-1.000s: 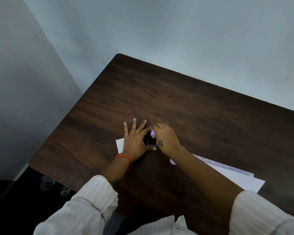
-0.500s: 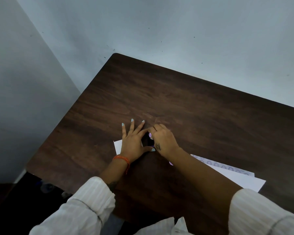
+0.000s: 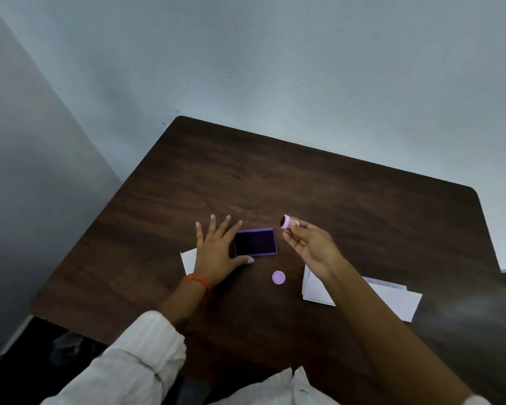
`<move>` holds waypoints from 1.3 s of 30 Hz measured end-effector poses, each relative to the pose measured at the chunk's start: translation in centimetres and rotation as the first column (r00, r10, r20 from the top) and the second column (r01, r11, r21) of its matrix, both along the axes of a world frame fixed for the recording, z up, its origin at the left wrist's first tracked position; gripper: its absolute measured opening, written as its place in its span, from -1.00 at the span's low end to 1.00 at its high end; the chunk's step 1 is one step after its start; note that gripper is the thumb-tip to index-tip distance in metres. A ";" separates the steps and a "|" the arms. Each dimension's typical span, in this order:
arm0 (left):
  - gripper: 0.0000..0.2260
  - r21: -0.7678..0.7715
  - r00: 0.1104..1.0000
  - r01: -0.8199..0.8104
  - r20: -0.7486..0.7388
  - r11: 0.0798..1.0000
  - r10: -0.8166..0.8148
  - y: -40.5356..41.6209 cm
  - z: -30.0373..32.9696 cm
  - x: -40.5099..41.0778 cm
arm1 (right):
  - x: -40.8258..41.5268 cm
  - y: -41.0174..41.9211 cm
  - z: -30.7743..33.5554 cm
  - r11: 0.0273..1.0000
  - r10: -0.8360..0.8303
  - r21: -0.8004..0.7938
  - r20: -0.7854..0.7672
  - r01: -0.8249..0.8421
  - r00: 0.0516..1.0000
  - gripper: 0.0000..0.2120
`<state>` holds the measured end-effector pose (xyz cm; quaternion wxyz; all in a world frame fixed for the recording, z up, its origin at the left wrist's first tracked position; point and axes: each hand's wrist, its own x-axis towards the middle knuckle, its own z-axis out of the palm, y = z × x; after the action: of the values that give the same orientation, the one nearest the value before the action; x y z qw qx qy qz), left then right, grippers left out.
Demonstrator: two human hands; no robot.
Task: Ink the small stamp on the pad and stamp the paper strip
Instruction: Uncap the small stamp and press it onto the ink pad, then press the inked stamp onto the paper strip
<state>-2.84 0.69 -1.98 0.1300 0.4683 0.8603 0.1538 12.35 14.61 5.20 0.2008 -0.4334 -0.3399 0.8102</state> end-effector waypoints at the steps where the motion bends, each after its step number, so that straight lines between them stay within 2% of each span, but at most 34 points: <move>1: -0.25 0.041 1.000 0.009 0.005 0.999 -0.009 0.0 0.3 0.5 | 1.2 0.0 0.2 0.996 -0.042 -0.076 -0.045 0.038 0.998 -0.85; 4: -0.34 0.170 0.997 0.066 0.023 0.983 -0.071 0.4 1.3 2.6 | 4.4 -0.3 0.8 0.967 -0.152 -0.227 -0.148 0.116 0.977 -0.83; 8: -0.50 0.342 0.990 0.116 0.041 0.932 -0.138 1.1 2.8 6.7 | 8.3 -0.6 1.5 0.925 -0.274 -0.324 -0.216 0.196 0.937 -0.90; 12: -0.67 0.456 0.947 0.313 -0.086 0.833 -0.309 1.3 3.2 11.2 | 12.3 -0.4 1.3 0.879 -0.410 -0.365 -0.255 0.306 0.876 -0.87; 15: -0.74 0.404 0.870 0.489 -0.163 0.773 -0.465 2.0 2.8 13.9 | 15.0 -0.1 0.9 0.849 -0.488 -0.361 -0.255 0.386 0.835 -0.87; 18: -0.74 0.342 0.836 0.545 -0.158 0.765 -0.525 3.2 2.3 15.3 | 17.0 -0.1 0.5 0.826 -0.531 -0.352 -0.228 0.440 0.816 -0.84; 23: -0.70 0.207 0.871 0.492 -0.116 0.846 -0.478 4.2 1.1 14.7 | 18.7 -0.6 -0.4 0.804 -0.551 -0.385 -0.195 0.453 0.812 -0.79; 26: -0.68 0.140 0.887 0.462 -0.082 0.876 -0.454 4.5 0.7 14.0 | 18.5 -0.8 -1.0 0.801 -0.540 -0.402 -0.167 0.443 0.825 -0.87; 29: -0.66 0.091 0.898 0.439 -0.086 0.894 -0.432 4.8 0.7 13.5 | 17.7 -1.1 -1.7 0.809 -0.514 -0.414 -0.151 0.418 0.845 -0.76; 32: -0.63 0.047 0.910 0.407 -0.108 0.912 -0.401 5.0 0.5 13.0 | 16.5 -1.4 -2.2 0.832 -0.460 -0.405 -0.126 0.378 0.879 -0.74; 36: -0.62 0.012 0.920 0.378 -0.111 0.926 -0.375 5.0 0.1 12.4 | 14.7 -1.3 -2.7 0.872 -0.379 -0.366 -0.083 0.325 0.922 -0.88; 39: -0.61 0.001 0.925 0.369 -0.102 0.929 -0.367 5.0 -0.2 12.1 | 13.7 -0.9 -3.0 0.910 -0.309 -0.295 -0.015 0.291 0.951 -0.83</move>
<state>9.28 5.64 -2.21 0.1084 0.6299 0.7609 0.1117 26.00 13.71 2.17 0.2677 -0.4801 -0.1410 0.8234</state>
